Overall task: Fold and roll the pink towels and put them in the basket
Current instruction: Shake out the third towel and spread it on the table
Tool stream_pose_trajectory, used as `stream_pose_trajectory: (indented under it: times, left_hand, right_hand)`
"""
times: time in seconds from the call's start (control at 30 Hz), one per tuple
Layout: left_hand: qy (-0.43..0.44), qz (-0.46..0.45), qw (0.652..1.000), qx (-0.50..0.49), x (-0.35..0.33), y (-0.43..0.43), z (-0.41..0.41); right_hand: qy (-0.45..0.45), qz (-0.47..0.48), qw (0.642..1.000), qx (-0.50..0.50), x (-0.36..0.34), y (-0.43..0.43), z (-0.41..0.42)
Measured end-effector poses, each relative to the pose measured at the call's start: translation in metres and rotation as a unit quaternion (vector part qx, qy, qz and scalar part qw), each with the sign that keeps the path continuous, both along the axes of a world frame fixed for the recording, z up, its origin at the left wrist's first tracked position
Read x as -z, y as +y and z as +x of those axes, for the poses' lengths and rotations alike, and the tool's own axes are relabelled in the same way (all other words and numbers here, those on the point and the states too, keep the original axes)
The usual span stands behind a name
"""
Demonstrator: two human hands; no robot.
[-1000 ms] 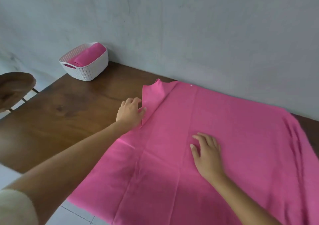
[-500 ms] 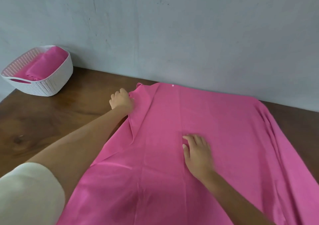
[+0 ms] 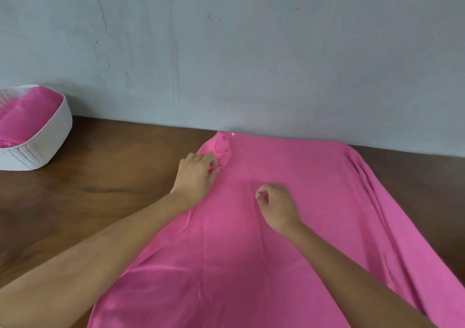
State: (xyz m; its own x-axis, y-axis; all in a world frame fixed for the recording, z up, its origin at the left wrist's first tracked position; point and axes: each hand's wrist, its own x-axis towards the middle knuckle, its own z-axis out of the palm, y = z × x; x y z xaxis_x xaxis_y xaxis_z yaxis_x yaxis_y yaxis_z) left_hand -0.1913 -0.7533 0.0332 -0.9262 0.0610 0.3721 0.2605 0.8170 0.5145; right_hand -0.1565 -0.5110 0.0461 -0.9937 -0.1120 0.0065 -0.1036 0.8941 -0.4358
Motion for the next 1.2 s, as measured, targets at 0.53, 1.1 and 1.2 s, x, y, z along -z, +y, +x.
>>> stream_pose_trajectory:
  times: [0.53,1.1,1.2]
  left_hand:
    - [-0.046,0.036,0.997,0.045,0.022,0.02,0.005]
    - [-0.085,0.203,0.954,-0.205,-0.04,-0.082,-0.045]
    - [-0.102,0.19,0.947,-0.239,-0.038,-0.095,-0.057]
  right_hand:
    - [0.018,0.129,0.986,-0.105,-0.028,-0.045,-0.089]
    - [0.111,-0.126,0.985,-0.028,-0.058,-0.116,-0.112]
    - [0.113,-0.133,0.982,-0.068,-0.05,-0.137,-0.108]
